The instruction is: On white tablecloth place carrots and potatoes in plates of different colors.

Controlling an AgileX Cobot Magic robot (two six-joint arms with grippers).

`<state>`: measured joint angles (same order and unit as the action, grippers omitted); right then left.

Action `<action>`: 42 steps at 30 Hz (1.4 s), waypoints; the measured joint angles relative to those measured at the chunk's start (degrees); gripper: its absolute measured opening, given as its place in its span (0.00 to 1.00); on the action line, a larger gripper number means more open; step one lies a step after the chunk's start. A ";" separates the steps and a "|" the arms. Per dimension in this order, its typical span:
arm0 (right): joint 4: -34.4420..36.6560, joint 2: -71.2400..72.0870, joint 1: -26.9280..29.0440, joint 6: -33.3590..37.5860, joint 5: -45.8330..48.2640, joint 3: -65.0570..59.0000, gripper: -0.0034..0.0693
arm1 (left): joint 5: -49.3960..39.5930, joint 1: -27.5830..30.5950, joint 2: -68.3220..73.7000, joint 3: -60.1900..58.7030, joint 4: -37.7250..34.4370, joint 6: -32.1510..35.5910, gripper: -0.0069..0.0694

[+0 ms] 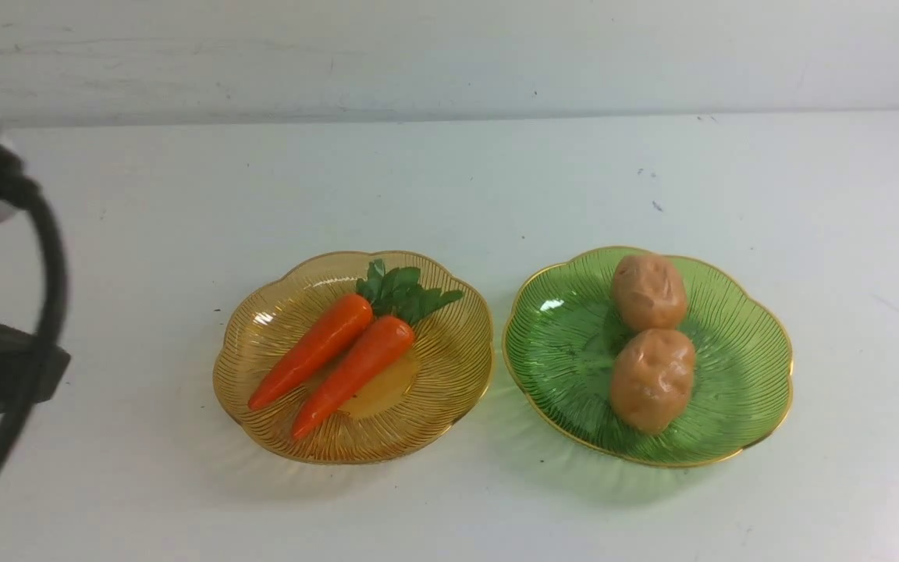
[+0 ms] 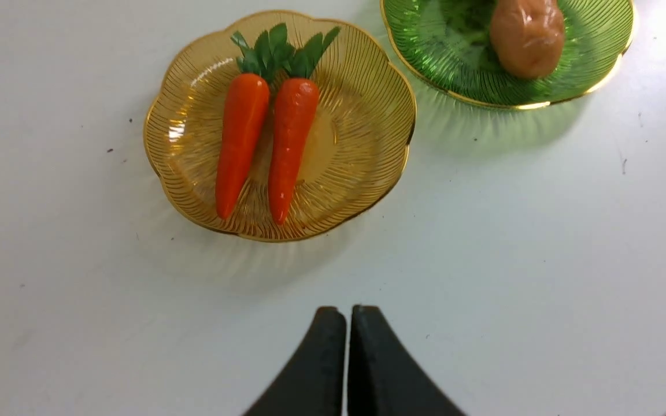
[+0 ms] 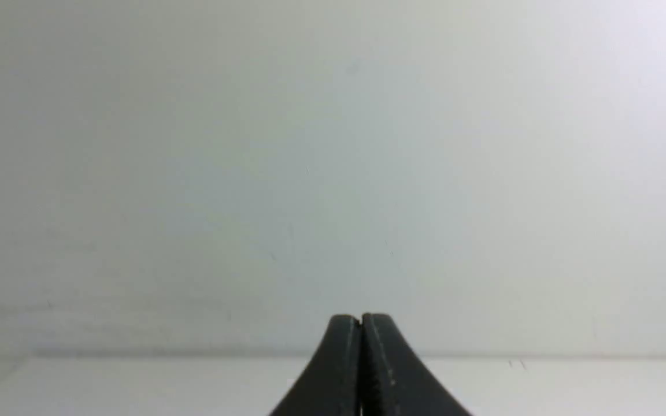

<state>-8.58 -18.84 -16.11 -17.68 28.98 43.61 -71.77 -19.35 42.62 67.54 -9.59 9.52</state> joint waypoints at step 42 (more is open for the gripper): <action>-4.99 19.48 0.06 -1.82 -17.39 -19.26 0.03 | 33.62 0.00 -43.60 -38.52 4.64 -15.04 0.09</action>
<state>-13.57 0.64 -16.04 -19.51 11.59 24.35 -38.15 -19.35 -0.99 29.02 -4.95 -5.52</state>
